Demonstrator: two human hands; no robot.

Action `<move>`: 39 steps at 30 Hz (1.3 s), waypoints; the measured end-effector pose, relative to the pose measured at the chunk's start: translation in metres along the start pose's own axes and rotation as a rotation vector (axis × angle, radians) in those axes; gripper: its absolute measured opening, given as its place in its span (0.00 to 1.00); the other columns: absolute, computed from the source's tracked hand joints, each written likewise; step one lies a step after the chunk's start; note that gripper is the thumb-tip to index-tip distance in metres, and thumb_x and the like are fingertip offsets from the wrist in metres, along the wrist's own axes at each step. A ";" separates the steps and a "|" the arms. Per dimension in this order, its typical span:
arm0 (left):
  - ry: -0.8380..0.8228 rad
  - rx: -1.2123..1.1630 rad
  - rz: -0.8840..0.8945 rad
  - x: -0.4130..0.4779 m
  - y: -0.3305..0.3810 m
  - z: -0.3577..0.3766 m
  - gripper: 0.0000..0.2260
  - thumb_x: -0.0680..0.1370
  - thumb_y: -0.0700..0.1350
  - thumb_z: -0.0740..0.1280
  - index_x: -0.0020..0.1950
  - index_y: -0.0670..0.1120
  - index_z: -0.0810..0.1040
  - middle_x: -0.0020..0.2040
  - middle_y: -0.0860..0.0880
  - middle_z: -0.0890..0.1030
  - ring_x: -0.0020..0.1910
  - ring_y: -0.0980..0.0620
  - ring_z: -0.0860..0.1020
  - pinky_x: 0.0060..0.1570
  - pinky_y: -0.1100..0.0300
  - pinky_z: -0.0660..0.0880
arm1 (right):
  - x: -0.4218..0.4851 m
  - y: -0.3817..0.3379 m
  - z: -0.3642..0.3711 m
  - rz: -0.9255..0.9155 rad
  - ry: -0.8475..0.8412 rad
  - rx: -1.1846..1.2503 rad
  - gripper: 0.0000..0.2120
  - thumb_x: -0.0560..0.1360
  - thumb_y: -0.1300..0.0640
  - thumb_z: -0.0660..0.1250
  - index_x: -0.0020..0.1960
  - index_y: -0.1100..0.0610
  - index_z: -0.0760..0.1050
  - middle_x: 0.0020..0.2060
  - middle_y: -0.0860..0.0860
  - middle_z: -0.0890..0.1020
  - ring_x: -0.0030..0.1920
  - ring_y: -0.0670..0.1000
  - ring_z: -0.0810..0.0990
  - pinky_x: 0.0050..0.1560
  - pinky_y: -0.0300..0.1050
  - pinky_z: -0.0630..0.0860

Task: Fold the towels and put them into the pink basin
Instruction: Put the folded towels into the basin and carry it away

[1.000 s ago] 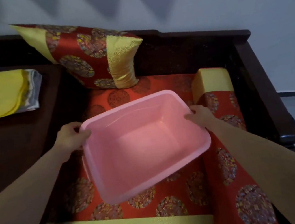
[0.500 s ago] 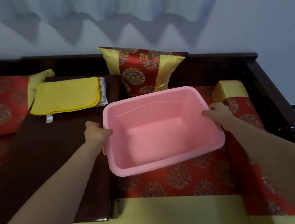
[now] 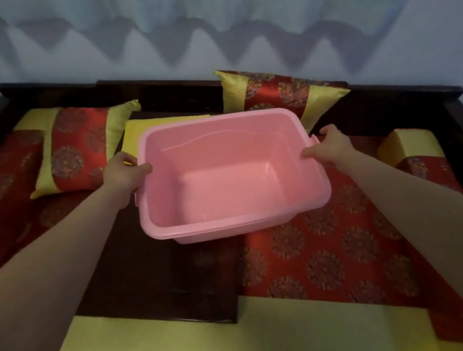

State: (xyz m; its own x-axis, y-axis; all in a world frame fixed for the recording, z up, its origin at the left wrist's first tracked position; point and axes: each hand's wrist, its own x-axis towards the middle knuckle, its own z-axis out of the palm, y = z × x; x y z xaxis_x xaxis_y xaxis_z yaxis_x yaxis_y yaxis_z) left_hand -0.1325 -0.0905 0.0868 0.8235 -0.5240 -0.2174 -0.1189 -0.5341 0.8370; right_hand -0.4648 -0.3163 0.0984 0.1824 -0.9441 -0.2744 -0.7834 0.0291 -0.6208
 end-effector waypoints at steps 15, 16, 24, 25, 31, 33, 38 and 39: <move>-0.181 0.118 0.111 0.098 -0.090 -0.137 0.11 0.71 0.41 0.69 0.38 0.48 0.67 0.35 0.49 0.70 0.36 0.48 0.70 0.34 0.57 0.67 | -0.115 -0.080 0.158 0.206 -0.007 0.097 0.11 0.66 0.61 0.73 0.43 0.58 0.72 0.35 0.52 0.77 0.34 0.51 0.75 0.32 0.41 0.71; -0.193 0.132 0.118 0.102 -0.097 -0.140 0.09 0.72 0.41 0.70 0.41 0.46 0.68 0.35 0.49 0.70 0.38 0.48 0.71 0.35 0.56 0.67 | -0.118 -0.081 0.163 0.208 0.002 0.094 0.11 0.66 0.60 0.72 0.44 0.58 0.72 0.36 0.52 0.77 0.37 0.52 0.76 0.33 0.42 0.72; -0.419 0.245 0.006 0.128 -0.107 -0.152 0.12 0.72 0.46 0.69 0.50 0.42 0.72 0.48 0.39 0.79 0.46 0.40 0.78 0.45 0.47 0.77 | -0.125 -0.092 0.178 0.271 -0.056 0.117 0.22 0.67 0.62 0.68 0.61 0.62 0.70 0.48 0.56 0.78 0.44 0.56 0.79 0.37 0.45 0.76; -0.508 0.239 -0.052 0.128 -0.106 -0.156 0.13 0.73 0.44 0.68 0.55 0.40 0.72 0.49 0.39 0.79 0.46 0.42 0.78 0.45 0.48 0.77 | -0.127 -0.094 0.177 0.286 -0.106 0.117 0.22 0.67 0.64 0.67 0.60 0.62 0.71 0.46 0.56 0.79 0.41 0.55 0.79 0.33 0.43 0.75; -0.988 0.509 -0.308 0.149 -0.069 -0.192 0.17 0.71 0.48 0.72 0.56 0.40 0.78 0.50 0.41 0.84 0.50 0.44 0.82 0.49 0.49 0.80 | -0.110 -0.127 0.140 0.470 -0.517 -0.091 0.31 0.68 0.51 0.75 0.67 0.56 0.67 0.51 0.54 0.78 0.50 0.58 0.80 0.52 0.58 0.79; -0.939 0.653 -0.269 0.170 -0.049 -0.194 0.22 0.68 0.58 0.73 0.52 0.43 0.78 0.50 0.45 0.83 0.52 0.47 0.80 0.49 0.51 0.77 | -0.085 -0.141 0.132 0.336 -0.348 -0.054 0.43 0.64 0.43 0.77 0.73 0.54 0.61 0.57 0.52 0.76 0.55 0.55 0.79 0.54 0.51 0.76; -0.543 0.103 -0.149 0.234 -0.018 -0.131 0.11 0.74 0.49 0.70 0.50 0.42 0.78 0.56 0.43 0.81 0.51 0.47 0.78 0.56 0.51 0.73 | 0.004 -0.178 0.166 0.170 -0.061 0.341 0.36 0.66 0.46 0.76 0.69 0.55 0.68 0.64 0.54 0.75 0.60 0.52 0.75 0.51 0.44 0.72; -0.527 0.007 -0.186 0.245 -0.018 -0.112 0.09 0.75 0.48 0.69 0.49 0.44 0.78 0.57 0.42 0.81 0.50 0.48 0.78 0.57 0.51 0.73 | 0.023 -0.184 0.179 0.202 -0.083 0.392 0.32 0.68 0.47 0.74 0.68 0.55 0.68 0.63 0.54 0.75 0.59 0.52 0.75 0.50 0.45 0.72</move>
State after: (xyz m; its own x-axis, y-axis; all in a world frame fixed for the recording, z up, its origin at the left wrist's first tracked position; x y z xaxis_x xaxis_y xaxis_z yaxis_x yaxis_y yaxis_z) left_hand 0.1334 -0.1350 0.0750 0.4422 -0.6807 -0.5841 -0.0033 -0.6524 0.7578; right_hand -0.2095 -0.2849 0.0748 0.1085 -0.8779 -0.4663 -0.5265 0.3471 -0.7761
